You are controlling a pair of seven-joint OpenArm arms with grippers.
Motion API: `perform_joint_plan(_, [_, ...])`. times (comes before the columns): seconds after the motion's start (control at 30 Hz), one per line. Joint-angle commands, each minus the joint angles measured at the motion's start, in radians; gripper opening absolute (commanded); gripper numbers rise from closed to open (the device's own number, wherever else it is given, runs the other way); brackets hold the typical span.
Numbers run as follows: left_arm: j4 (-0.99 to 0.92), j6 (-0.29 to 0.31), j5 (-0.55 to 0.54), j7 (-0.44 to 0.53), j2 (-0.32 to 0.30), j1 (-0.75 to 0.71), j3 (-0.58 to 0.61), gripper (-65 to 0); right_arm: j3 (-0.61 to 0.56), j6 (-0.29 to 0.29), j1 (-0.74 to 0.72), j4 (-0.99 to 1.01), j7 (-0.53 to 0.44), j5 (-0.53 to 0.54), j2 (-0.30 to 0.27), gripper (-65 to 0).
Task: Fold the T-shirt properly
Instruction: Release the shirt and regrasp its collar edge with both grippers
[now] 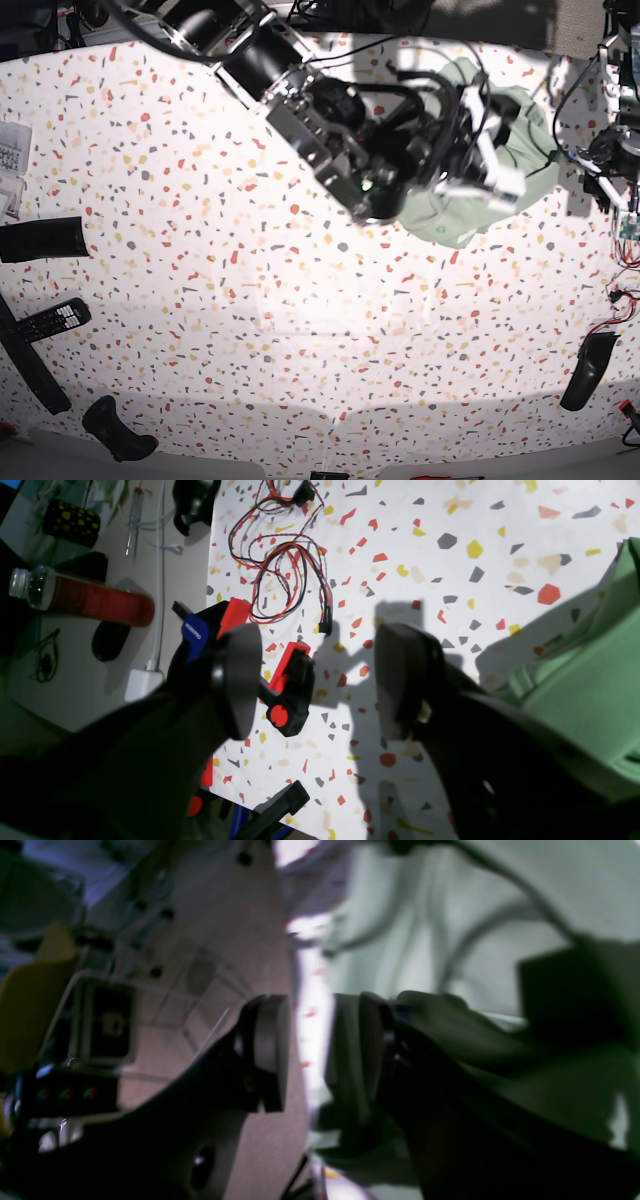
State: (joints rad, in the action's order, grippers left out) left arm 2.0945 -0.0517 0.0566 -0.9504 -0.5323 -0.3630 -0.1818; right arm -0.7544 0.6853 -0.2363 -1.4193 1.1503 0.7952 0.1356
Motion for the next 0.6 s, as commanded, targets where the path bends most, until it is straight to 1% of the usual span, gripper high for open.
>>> perform_joint_plan(0.0, [0.016, -0.008, 0.014, 0.015, -0.017, 0.003, -0.007, -31.9, -0.003, 0.01, -0.029, -0.015, -0.017, 0.024, 0.017, -42.8])
perform_joint_plan(0.13, [0.016, -0.008, 0.014, 0.015, -0.017, 0.003, -0.007, -31.9, 0.007, 0.012, -0.08, -0.016, -0.017, 0.026, 0.017, -42.8])
perform_joint_plan(0.27, [0.016, -0.008, 0.014, 0.016, -0.017, 0.003, -0.007, -31.9, 0.036, 0.011, -0.129, -0.041, -0.017, 0.108, 0.017, -42.8])
perform_joint_plan(0.33, [0.016, -0.009, 0.014, 0.015, -0.017, 0.002, -0.007, -31.9, 0.056, 0.012, -0.146, -0.07, -0.017, 0.101, 0.017, -42.8])
perform_joint_plan(0.4, [0.016, -0.009, 0.013, 0.015, -0.017, 0.003, -0.007, -31.9, 0.09, 0.013, -0.158, -0.097, -0.021, 0.072, 0.017, -42.8])
perform_joint_plan(0.43, [0.017, -0.009, 0.009, 0.015, -0.017, 0.002, -0.007, -31.9, 0.111, 0.013, -0.163, -0.1, -0.037, 0.041, 0.017, -42.8])
perform_joint_plan(0.5, [0.017, -0.008, -0.045, 0.02, -0.017, 0.002, -0.007, -31.9, 0.154, 0.013, -0.161, -0.097, -0.101, -0.068, 0.017, -42.8])
perform_joint_plan(0.53, [0.017, 0.011, -0.095, 0.041, -0.017, 0.002, -0.007, -31.9, 0.175, 0.013, -0.157, -0.093, -0.129, -0.119, 0.017, -42.8])
perform_joint_plan(0.57, [0.017, 0.053, -0.14, 0.069, -0.017, 0.001, -0.007, -31.9, 0.195, 0.013, -0.148, -0.09, -0.153, -0.154, 0.017, -42.9])
